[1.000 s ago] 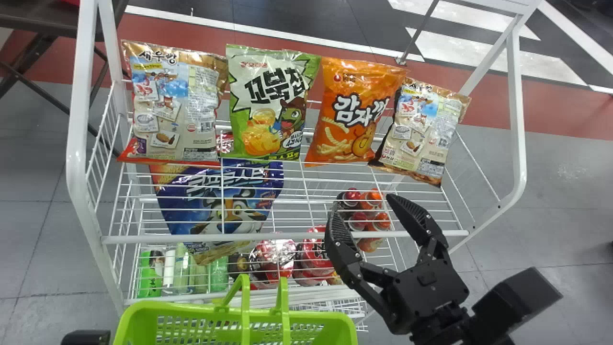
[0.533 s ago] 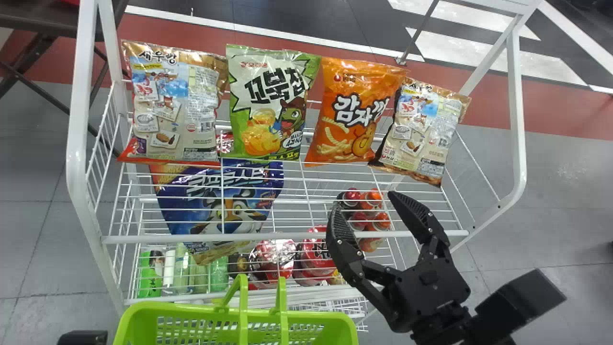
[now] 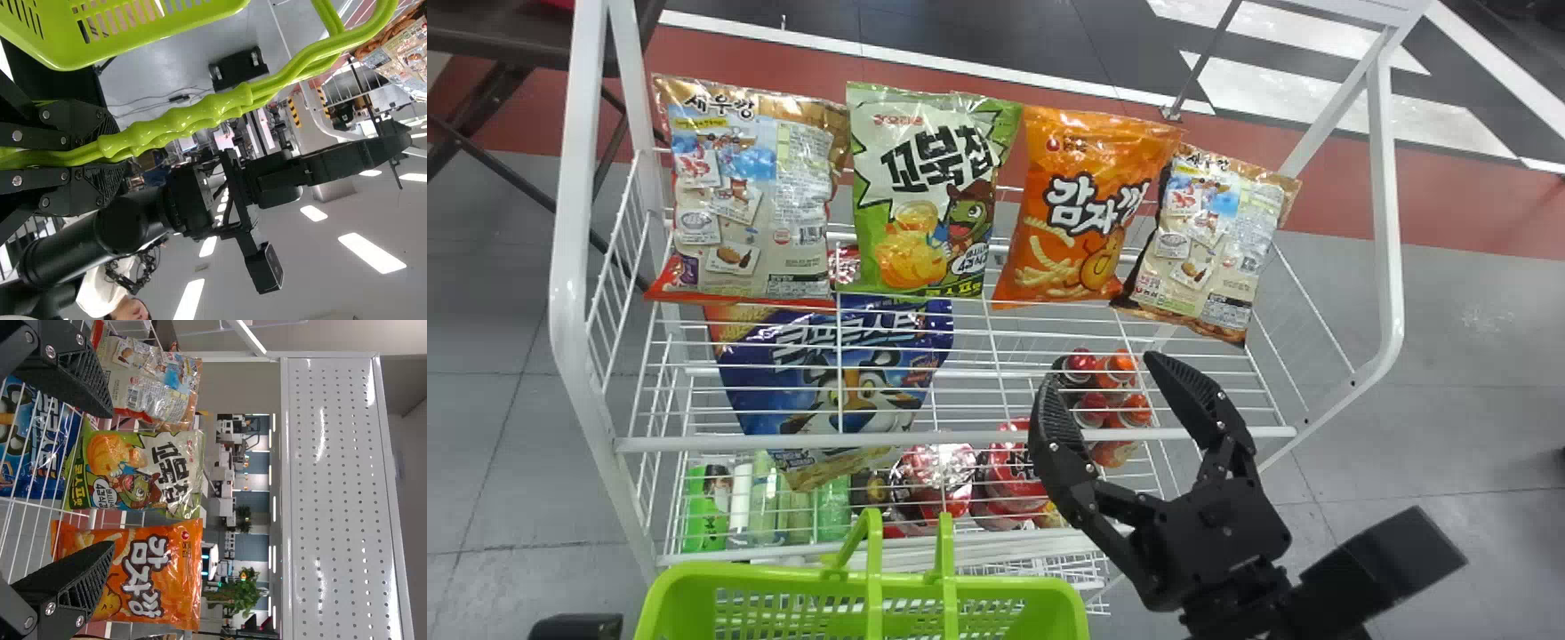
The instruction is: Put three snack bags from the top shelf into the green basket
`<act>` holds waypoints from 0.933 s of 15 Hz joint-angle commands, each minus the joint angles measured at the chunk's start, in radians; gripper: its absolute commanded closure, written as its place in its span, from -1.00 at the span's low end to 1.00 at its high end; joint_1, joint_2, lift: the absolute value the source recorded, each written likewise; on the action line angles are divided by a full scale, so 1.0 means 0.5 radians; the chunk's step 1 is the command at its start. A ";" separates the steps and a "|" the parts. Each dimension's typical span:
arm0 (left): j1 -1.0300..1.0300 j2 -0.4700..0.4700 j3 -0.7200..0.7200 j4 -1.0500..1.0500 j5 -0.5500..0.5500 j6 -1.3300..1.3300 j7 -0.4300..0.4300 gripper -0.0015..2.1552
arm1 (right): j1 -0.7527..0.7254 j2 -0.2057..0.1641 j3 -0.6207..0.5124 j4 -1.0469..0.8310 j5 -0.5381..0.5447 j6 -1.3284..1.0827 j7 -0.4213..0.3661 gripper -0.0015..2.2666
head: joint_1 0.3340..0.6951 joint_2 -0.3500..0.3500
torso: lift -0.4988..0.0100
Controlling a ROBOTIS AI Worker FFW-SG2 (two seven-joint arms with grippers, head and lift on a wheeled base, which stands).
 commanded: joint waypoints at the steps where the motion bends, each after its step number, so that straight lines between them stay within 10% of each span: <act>1: -0.013 0.002 0.000 0.002 0.002 0.001 -0.006 0.63 | -0.271 0.015 0.124 0.200 0.015 -0.013 0.000 -0.87 | 1.00 -1.00 | 0.78; 9: -0.062 0.012 -0.040 -0.010 -0.016 0.020 0.000 0.63 | -1.277 0.257 0.542 0.808 0.067 0.613 0.157 -0.87 | 1.00 -1.00 | 0.78; 14: -0.068 0.009 -0.058 -0.010 -0.040 0.032 0.000 0.63 | -1.783 0.337 0.677 1.142 0.043 0.932 0.218 -0.87 | 1.00 -0.59 | 0.78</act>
